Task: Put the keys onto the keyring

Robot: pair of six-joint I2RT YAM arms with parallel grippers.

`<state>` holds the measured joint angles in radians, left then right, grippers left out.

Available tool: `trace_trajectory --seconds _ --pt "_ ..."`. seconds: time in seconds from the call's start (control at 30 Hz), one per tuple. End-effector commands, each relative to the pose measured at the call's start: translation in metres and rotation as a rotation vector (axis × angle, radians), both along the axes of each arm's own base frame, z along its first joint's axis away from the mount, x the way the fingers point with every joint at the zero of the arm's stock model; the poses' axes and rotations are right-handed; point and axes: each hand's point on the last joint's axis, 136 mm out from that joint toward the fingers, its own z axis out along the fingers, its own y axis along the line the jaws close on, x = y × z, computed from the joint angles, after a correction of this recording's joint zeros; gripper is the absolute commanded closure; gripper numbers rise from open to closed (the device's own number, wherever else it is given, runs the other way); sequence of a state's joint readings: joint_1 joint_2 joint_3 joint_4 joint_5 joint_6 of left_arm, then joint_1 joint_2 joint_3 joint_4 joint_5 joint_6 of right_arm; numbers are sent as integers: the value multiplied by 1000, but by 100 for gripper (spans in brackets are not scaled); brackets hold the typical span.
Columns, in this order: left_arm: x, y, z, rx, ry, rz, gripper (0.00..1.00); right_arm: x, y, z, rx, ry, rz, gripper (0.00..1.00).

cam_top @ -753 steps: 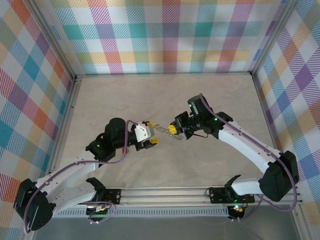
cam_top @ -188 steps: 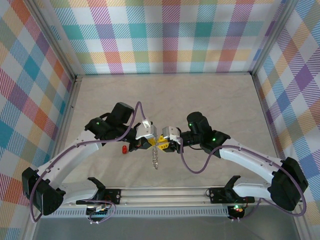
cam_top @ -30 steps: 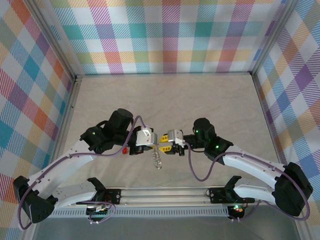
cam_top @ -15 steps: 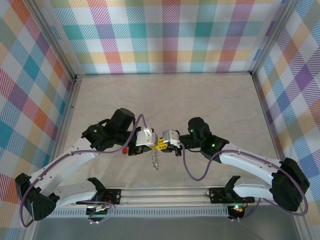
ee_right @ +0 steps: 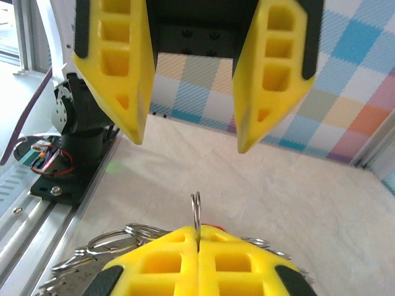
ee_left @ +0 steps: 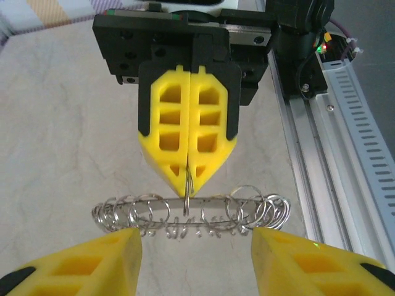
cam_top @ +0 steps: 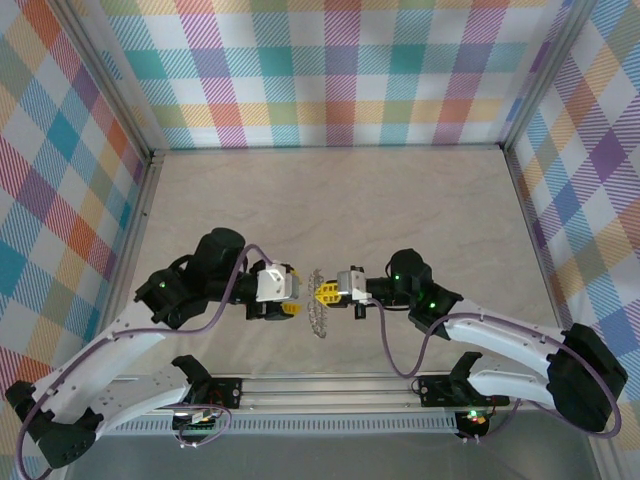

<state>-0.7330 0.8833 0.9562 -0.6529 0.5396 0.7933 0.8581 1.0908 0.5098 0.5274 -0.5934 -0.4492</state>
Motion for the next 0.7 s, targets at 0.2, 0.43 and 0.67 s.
trace_trajectory --seconds 0.2,0.43,0.67 --pt "9 -11 3 -51 -22 8 58 -11 4 43 176 -84 79 100" --pt "7 -14 8 -75 -29 -14 65 -10 9 42 173 -65 91 100" --pt "4 -16 4 -80 -16 -34 79 -10 11 45 180 -58 106 100"
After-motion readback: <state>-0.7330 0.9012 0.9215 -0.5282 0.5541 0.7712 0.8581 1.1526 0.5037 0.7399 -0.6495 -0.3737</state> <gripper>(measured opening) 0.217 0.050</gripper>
